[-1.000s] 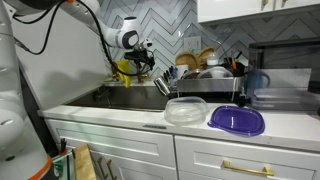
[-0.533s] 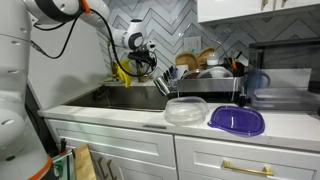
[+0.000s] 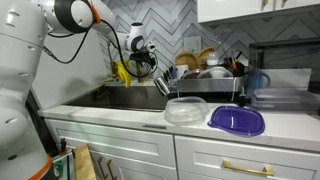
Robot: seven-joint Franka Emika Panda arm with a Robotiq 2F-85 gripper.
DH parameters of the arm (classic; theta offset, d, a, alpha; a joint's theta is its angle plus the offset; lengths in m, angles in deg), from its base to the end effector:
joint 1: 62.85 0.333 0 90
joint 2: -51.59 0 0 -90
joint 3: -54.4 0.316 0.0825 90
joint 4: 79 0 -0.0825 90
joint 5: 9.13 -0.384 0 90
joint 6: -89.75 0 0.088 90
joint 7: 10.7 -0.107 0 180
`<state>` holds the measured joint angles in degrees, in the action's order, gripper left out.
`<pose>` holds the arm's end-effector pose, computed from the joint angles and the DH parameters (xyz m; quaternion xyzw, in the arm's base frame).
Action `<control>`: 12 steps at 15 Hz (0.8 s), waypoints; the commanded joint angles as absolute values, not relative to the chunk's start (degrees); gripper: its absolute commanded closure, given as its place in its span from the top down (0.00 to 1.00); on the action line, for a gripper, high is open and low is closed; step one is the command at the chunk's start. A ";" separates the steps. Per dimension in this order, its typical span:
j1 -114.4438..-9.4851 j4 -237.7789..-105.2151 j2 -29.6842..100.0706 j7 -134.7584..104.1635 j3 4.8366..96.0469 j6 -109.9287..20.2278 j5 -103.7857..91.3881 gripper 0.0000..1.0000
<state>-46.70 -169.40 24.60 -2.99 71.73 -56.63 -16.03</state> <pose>0.6233 0.3664 0.4349 -0.9220 -0.2693 -0.2270 0.1610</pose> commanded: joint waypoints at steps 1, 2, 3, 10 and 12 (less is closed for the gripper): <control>-45.17 -165.70 21.03 -2.57 70.83 -59.14 -13.20 1.00; -44.74 -165.28 20.47 -2.75 70.36 -60.26 -11.95 1.00; -44.67 -164.74 19.90 -2.82 70.36 -60.66 -11.49 1.00; -44.01 -162.19 16.72 -2.97 70.43 -64.44 -10.06 1.00; -43.64 -161.73 16.09 -3.09 70.03 -65.35 -9.21 1.00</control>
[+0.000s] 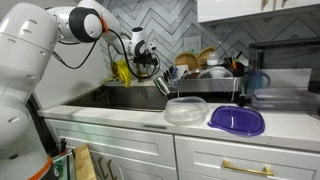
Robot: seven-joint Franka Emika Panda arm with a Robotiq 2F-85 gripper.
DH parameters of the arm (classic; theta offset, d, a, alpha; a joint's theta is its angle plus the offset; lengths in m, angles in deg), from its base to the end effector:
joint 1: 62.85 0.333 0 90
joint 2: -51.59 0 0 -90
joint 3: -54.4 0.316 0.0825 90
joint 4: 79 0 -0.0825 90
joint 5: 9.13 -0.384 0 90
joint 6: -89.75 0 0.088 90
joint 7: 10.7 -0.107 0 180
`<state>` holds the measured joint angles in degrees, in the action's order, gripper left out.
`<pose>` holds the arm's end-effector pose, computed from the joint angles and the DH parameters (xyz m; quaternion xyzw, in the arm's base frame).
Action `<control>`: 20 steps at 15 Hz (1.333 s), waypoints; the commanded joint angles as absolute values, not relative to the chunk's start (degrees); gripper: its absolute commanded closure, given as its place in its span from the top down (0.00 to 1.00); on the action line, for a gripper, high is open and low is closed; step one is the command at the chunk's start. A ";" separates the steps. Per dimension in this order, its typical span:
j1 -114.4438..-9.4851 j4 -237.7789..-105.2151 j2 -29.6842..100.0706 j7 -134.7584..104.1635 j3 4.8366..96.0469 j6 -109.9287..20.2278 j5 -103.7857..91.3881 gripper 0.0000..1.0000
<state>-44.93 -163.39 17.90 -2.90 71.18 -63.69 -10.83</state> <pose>0.6470 0.3867 0.4196 -0.9013 -0.2884 -0.2862 0.1500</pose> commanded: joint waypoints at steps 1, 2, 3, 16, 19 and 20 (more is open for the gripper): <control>-43.47 -161.52 15.78 -3.19 69.84 -65.83 -8.84 1.00; -43.43 -161.36 15.51 -3.21 69.79 -66.03 -8.63 1.00; -43.37 -161.47 15.42 -3.23 69.69 -66.46 -8.44 1.00; -41.88 -161.40 15.46 -4.14 66.28 -66.85 -3.98 1.00; -41.54 -161.48 15.56 -4.46 65.52 -66.84 -3.18 1.00; -41.50 -161.52 15.59 -4.52 65.35 -66.77 -3.07 1.00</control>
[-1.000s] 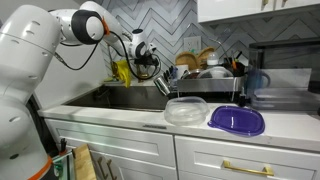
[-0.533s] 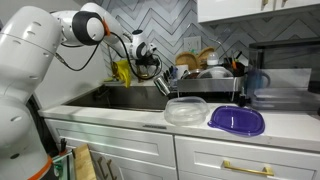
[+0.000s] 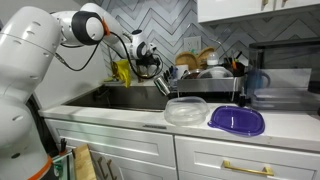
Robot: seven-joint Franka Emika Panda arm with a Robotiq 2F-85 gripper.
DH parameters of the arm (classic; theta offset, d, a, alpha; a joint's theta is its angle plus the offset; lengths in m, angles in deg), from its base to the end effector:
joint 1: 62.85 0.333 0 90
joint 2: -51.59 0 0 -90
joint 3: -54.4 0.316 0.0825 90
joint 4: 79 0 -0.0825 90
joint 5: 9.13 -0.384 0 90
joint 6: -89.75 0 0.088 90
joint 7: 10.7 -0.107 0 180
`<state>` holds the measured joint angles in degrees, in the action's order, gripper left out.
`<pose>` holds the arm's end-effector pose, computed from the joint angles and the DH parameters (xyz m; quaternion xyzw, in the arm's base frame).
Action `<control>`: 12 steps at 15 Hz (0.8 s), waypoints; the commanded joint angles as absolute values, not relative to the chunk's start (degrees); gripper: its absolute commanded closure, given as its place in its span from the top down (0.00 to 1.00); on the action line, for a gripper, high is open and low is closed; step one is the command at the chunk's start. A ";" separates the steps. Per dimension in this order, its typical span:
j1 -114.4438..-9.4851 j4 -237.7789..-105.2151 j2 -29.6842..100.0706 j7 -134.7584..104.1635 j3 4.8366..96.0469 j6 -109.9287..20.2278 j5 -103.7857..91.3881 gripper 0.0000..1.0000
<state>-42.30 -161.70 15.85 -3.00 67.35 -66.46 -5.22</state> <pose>0.6568 0.3878 0.4092 -0.8884 -0.3165 -0.3154 0.1049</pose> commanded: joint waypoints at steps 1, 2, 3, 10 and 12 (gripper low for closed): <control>-41.47 -161.56 15.62 -4.61 65.22 -66.75 -3.01 1.00; -41.57 -161.61 15.67 -4.61 65.38 -66.53 -3.26 1.00; -41.58 -161.64 15.71 -4.77 65.41 -66.33 -3.46 1.00; -41.30 -161.97 16.57 -7.92 64.71 -63.85 -4.17 1.00; -41.57 -162.42 17.83 -10.06 65.01 -60.07 -5.19 1.00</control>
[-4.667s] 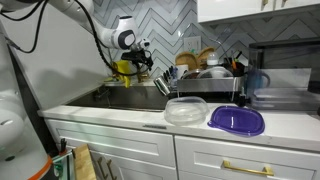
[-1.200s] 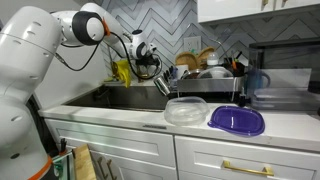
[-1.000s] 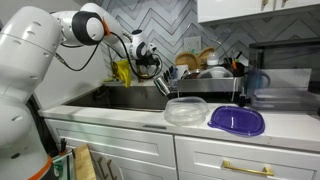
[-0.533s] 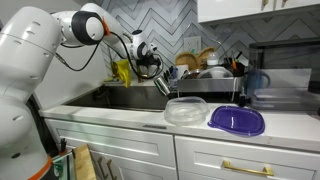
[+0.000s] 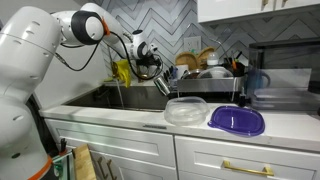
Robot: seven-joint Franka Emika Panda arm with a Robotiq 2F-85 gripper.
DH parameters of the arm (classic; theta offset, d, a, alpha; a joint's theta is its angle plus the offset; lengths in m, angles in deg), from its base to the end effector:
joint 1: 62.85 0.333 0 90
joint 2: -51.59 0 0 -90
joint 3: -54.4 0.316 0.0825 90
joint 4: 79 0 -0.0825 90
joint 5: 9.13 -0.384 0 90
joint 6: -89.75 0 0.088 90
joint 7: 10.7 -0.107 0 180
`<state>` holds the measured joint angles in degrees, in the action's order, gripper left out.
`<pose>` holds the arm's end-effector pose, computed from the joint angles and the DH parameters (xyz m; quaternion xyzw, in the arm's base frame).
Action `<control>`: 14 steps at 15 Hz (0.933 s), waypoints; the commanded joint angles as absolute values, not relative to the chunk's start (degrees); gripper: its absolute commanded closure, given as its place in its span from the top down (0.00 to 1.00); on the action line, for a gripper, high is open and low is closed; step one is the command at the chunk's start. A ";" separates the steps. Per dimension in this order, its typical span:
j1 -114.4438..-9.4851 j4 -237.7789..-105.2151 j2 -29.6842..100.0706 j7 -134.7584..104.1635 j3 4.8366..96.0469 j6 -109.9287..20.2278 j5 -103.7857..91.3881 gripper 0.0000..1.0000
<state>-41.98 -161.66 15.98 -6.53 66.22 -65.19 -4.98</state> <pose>0.6597 0.3816 0.4068 -0.9016 -0.2891 -0.3045 0.1038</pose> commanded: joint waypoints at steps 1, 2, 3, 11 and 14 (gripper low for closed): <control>-41.91 -162.55 18.28 -10.57 65.55 -58.42 -5.82 1.00; -41.83 -162.80 19.03 -11.56 65.42 -56.26 -5.88 1.00; -41.45 -163.04 19.89 -13.10 64.80 -53.59 -5.41 1.00; -43.17 -163.66 25.73 -14.30 65.13 -31.27 -5.74 1.00; -44.65 -165.27 29.57 -13.73 65.52 -21.95 -7.04 1.00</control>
